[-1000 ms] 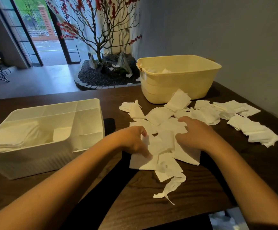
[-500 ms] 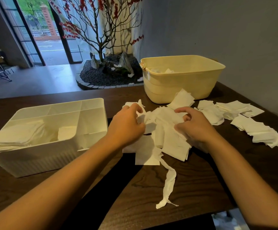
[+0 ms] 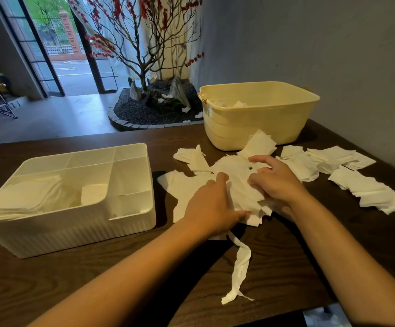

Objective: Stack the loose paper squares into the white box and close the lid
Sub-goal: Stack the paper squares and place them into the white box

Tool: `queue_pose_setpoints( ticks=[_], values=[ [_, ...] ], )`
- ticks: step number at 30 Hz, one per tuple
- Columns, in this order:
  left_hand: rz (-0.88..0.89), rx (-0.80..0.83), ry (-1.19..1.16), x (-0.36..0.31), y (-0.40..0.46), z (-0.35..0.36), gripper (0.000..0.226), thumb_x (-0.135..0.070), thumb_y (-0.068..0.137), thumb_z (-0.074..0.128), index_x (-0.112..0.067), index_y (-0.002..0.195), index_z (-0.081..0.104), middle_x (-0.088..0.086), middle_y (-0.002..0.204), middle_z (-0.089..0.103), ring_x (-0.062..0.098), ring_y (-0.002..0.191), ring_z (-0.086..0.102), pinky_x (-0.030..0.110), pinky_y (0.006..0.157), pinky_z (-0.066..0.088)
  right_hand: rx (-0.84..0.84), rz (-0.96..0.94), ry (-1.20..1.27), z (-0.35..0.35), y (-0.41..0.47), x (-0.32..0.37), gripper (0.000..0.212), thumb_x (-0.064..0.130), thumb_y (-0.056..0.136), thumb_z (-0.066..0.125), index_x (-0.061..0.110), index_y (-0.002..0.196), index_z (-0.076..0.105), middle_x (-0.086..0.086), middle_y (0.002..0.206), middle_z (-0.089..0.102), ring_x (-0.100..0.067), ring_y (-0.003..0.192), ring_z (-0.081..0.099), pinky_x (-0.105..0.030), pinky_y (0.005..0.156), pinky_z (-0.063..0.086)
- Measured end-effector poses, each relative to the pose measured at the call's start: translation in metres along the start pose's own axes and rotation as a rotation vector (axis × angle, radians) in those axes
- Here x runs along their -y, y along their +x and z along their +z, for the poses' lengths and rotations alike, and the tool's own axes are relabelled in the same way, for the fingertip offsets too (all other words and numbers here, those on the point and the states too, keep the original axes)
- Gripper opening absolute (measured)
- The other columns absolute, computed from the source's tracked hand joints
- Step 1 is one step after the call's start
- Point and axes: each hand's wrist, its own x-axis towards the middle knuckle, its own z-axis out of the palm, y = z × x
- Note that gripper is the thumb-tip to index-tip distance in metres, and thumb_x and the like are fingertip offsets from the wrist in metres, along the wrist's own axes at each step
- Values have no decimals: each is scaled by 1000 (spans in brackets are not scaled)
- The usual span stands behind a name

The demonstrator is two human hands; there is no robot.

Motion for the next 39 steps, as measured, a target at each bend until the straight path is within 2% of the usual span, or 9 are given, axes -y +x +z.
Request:
queue_pose_setpoints(
  ticks=[6, 12, 16, 20, 24, 28, 32, 35, 39],
  values=[
    [117, 19, -149, 13, 7, -8, 8, -28, 93, 68, -24, 92, 61, -6, 93, 63, 14, 90, 59, 31, 87, 52, -7, 11, -82, 0, -2, 1, 38, 4, 88, 56, 31, 114, 62, -6, 94, 57, -9, 53, 48, -16, 36, 34],
    [141, -88, -539, 22, 9, -19, 4, -17, 93, 66, -14, 91, 65, 3, 94, 69, 13, 86, 65, 29, 85, 56, -59, -44, -17, 2, 1, 2, 33, 5, 87, 58, 27, 110, 68, 0, 97, 56, -14, 85, 52, -25, 58, 37],
    [46, -148, -807, 24, 11, -31, 5, -11, 94, 66, -13, 90, 63, 9, 83, 64, 5, 68, 60, 16, 67, 51, -86, -60, -16, 4, 1, 8, 34, 5, 91, 50, 30, 106, 68, -1, 91, 62, -12, 63, 51, -25, 51, 38],
    [-134, -56, -1068, 27, 16, -37, 15, -13, 92, 70, -19, 105, 63, 11, 95, 71, 19, 82, 64, 27, 73, 55, -48, -77, -83, 5, 2, 7, 37, 3, 86, 51, 30, 106, 66, -3, 71, 55, -13, 55, 45, -26, 51, 36],
    [-206, -17, -1069, 30, 17, -34, 36, -8, 95, 62, -31, 122, 60, 6, 96, 61, 15, 79, 62, 27, 70, 55, 11, -141, -275, 4, 4, 2, 41, 6, 90, 58, 32, 121, 59, -4, 112, 57, -11, 81, 54, -24, 62, 43],
    [-217, -34, -1251, 32, 19, -36, 35, -3, 95, 53, -26, 117, 69, 8, 101, 67, 20, 84, 65, 29, 71, 56, 154, -372, -595, 0, 4, 4, 68, 9, 85, 67, 49, 137, 46, 5, 148, 32, -17, 136, 28, -32, 105, 35],
    [-174, 50, -1502, 30, 21, -50, 31, -6, 88, 43, -2, 100, 71, 7, 75, 67, 17, 70, 64, 22, 59, 55, 209, -565, -364, 9, 8, 14, 39, 13, 90, 69, 48, 107, 65, 20, 121, 62, 4, 112, 52, -20, 94, 45],
    [-103, 13, -1326, 33, 24, -57, 31, -1, 85, 44, -4, 97, 73, 6, 76, 65, 12, 66, 59, 23, 63, 52, 236, -490, -126, 16, 15, 18, 25, 8, 94, 62, 30, 96, 73, 5, 82, 71, -3, 78, 63, -17, 71, 49],
    [-2, -184, -728, 43, 29, -46, 9, -19, 93, 68, -14, 91, 75, -11, 77, 69, 0, 72, 61, 18, 70, 46, 354, -207, 185, 28, 19, 11, 19, 15, 98, 59, 25, 110, 71, -5, 100, 76, -18, 98, 72, -38, 88, 57]
  ],
)
